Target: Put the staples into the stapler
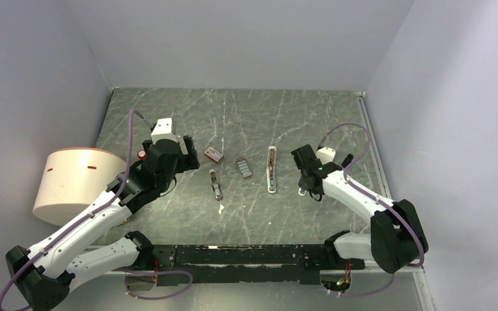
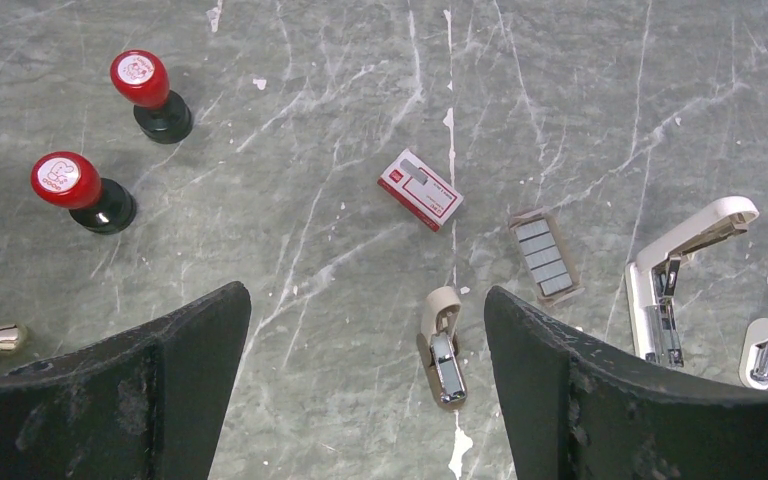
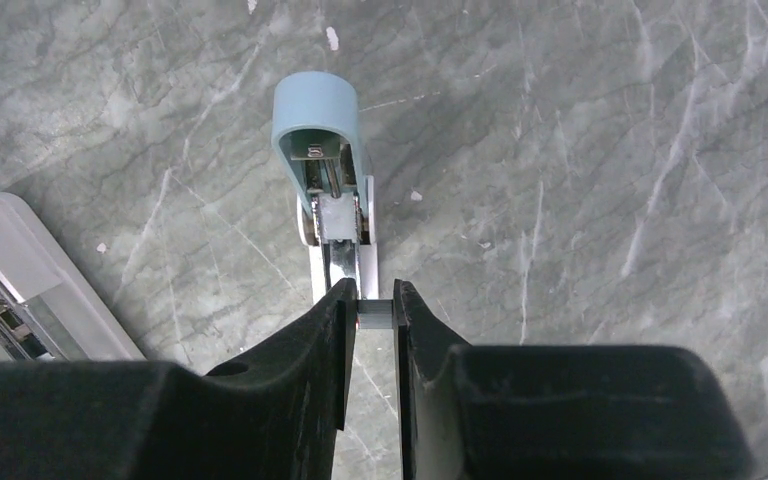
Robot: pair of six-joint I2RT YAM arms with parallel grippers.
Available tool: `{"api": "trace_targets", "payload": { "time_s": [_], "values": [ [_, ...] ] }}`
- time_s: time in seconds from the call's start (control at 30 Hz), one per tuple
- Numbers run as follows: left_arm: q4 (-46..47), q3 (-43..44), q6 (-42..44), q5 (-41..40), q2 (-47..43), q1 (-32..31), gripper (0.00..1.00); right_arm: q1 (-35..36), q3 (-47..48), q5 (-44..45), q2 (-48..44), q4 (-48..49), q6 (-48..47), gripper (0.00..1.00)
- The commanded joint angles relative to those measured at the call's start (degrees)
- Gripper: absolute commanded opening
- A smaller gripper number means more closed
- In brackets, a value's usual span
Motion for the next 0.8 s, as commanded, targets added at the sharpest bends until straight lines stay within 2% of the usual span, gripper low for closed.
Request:
{"api": "trace_targets", "payload": {
  "time_s": [0.0, 0.3, 0.77],
  "values": [
    [1.85, 0.22, -0.13, 0.49, 0.39, 0.29, 0.91, -0.90, -0.77, -0.53, 0.43, 4.46, -0.69, 0.23],
    [1.75, 0.23, 0.14, -0.08, 0.31, 0.21, 0.91, -0.91, -0.99, -1.19, 3.10, 7.62, -0.60, 0.22],
    [2.02, 0.23, 0.05, 0.27, 0.92, 0.26, 0.91, -1.04, -1.25, 0.06, 2.55, 6.06, -0.59, 0.22]
  ]
}}
